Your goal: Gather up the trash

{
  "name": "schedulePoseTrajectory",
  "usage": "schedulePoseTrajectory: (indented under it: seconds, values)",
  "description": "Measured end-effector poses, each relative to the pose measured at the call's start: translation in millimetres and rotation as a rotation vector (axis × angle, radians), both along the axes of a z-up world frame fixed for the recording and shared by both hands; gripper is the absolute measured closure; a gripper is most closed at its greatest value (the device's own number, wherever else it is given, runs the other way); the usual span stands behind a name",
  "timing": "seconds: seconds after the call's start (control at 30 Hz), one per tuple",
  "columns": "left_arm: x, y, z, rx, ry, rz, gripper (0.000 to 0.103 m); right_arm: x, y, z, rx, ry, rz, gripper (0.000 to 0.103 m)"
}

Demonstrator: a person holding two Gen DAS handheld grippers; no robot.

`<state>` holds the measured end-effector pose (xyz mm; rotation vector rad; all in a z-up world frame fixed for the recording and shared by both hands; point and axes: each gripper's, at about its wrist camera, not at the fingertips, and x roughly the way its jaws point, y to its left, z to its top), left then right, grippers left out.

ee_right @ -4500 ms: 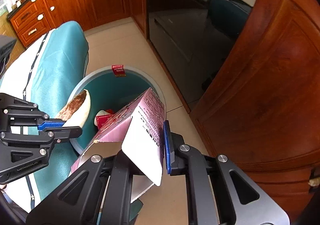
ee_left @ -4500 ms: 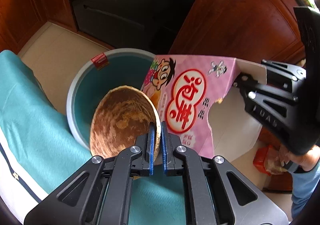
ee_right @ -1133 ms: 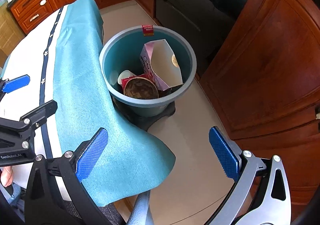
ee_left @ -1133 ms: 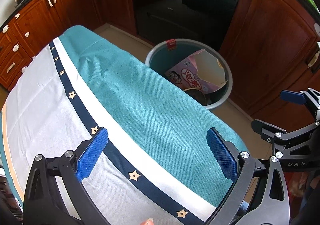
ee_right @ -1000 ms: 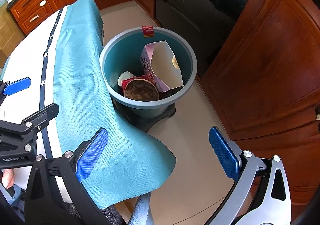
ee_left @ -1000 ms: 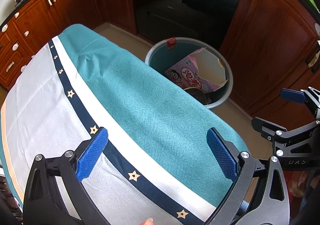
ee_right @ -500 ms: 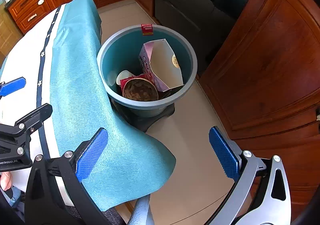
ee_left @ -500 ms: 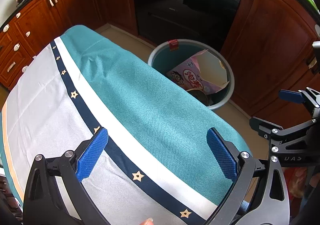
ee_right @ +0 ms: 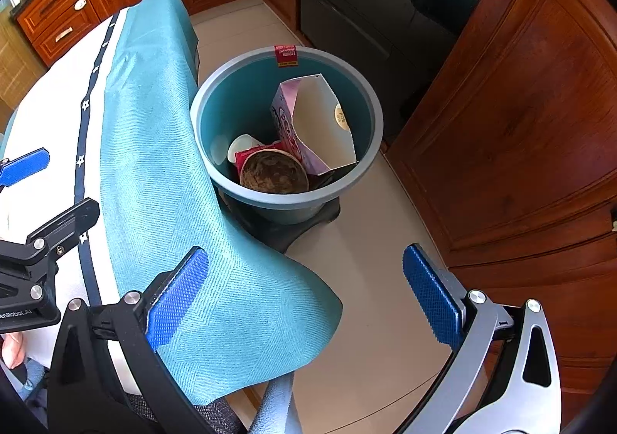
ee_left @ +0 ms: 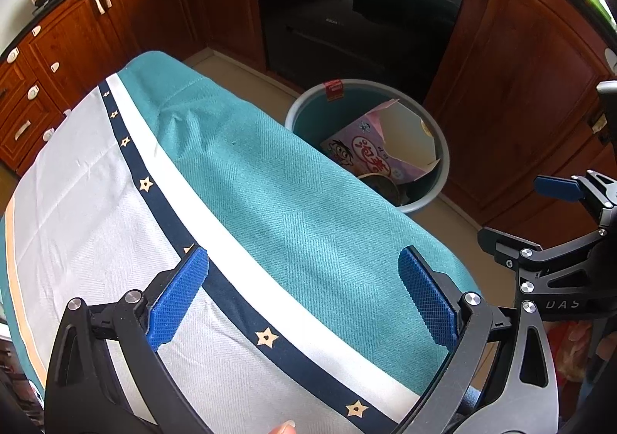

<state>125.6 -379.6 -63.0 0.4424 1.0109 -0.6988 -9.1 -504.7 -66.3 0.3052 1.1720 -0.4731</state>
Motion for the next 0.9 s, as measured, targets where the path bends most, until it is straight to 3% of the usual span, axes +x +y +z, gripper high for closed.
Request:
schedulePoseTrajectory:
  seconds: [0.9]
  values:
    - [-1.4, 5.9, 7.1, -0.027, -0.027, 0.011, 0.004, 0.1, 5.3, 1.3, -0.006, 0.002, 0.005, 0.006]
